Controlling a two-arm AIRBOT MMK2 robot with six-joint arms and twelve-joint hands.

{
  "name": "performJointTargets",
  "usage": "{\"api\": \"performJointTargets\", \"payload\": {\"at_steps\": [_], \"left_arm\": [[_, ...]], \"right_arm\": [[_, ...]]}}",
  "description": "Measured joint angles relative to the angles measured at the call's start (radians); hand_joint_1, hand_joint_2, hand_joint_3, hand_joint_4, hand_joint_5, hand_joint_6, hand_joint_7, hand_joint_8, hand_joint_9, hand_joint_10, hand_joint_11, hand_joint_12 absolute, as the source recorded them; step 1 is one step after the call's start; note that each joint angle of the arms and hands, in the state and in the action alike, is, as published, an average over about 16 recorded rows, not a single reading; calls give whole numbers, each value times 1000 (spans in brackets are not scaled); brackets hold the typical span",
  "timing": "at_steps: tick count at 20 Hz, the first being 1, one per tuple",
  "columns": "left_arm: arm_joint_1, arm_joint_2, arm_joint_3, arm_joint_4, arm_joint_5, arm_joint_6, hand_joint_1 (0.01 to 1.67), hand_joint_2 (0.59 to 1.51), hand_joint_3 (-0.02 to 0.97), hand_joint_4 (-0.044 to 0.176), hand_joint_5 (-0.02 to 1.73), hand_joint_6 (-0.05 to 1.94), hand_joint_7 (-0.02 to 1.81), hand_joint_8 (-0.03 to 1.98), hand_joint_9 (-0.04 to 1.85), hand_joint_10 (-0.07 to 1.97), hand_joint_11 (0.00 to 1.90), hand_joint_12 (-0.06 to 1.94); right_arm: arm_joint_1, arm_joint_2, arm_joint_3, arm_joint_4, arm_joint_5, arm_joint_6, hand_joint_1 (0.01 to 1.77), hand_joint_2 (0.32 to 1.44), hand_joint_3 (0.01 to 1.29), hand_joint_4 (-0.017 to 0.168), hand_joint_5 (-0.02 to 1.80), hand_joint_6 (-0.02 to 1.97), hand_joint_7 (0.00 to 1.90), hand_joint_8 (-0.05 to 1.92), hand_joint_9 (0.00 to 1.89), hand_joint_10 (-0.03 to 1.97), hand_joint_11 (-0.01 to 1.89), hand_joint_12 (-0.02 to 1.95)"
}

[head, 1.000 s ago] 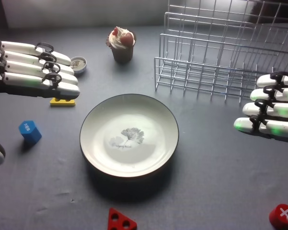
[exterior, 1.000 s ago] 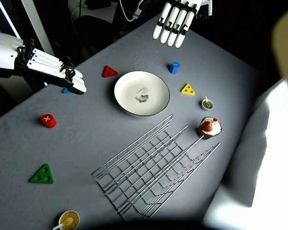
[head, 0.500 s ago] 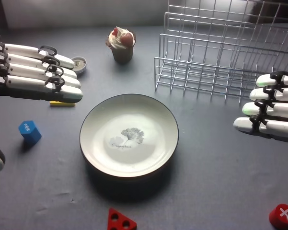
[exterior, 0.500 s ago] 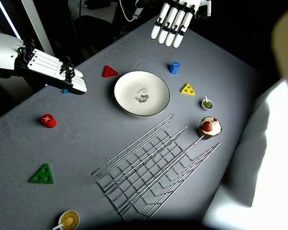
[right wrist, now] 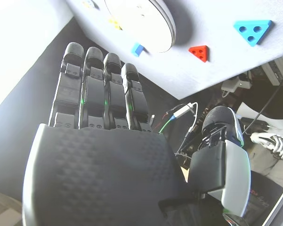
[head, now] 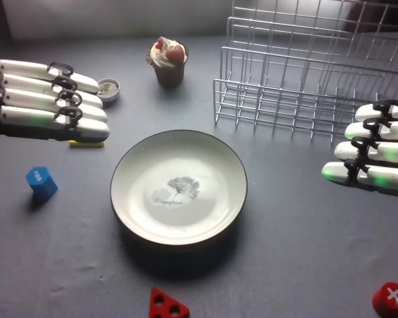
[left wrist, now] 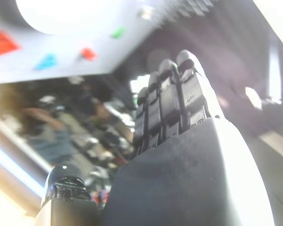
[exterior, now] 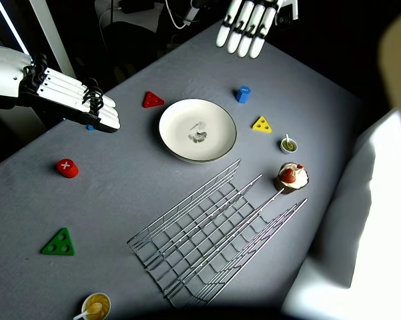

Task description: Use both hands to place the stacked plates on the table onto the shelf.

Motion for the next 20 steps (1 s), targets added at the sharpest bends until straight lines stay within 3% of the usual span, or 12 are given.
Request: {"api": "performJointTargets", "payload": {"at_steps": [8,15,20], "left_arm": [[-10,-1,-8,67,-23,28,24,1035,-3,-2,147,3,208,10,208,8,123,82],[-21,-10,-46,151,-10,96,23,1045,-3,-2,149,4,214,10,212,8,131,78],[-18,-28,-75,212,33,155,22,1049,-3,-2,149,4,219,11,215,8,137,77]], "right_arm": [[0,0,0,0,0,-1,21,1009,15,4,233,13,286,6,279,-6,265,55],[0,-1,-1,0,0,-1,21,1017,15,4,243,13,302,6,293,-6,278,49],[0,-3,-2,1,-1,-1,21,1017,15,5,241,13,300,6,294,-6,280,45]]}}
